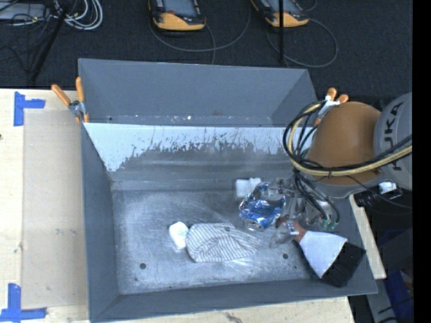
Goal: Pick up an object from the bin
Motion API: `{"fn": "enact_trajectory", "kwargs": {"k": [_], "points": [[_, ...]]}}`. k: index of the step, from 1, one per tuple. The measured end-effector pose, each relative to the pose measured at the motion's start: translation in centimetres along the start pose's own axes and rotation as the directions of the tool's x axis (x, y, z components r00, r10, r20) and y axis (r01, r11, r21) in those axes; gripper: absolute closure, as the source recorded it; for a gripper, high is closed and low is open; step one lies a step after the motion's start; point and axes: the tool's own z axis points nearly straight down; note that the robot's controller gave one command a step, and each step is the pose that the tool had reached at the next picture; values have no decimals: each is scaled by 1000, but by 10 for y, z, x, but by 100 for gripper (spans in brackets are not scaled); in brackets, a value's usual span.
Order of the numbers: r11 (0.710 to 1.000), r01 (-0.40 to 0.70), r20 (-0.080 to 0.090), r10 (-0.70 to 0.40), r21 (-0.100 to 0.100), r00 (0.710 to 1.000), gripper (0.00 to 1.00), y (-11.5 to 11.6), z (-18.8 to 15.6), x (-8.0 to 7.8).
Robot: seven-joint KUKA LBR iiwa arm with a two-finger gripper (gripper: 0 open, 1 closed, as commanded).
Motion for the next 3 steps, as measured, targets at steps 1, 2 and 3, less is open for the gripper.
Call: {"fn": "enact_trajectory", "kwargs": {"k": [1, 2, 3], "points": [[957, -289, -11, 289, 2, 957, 100, 19, 66, -41], [957, -289, -11, 289, 2, 957, 100, 19, 66, -41], [951, -310, 0, 310, 0, 951, 100, 12, -116, -40]]}}
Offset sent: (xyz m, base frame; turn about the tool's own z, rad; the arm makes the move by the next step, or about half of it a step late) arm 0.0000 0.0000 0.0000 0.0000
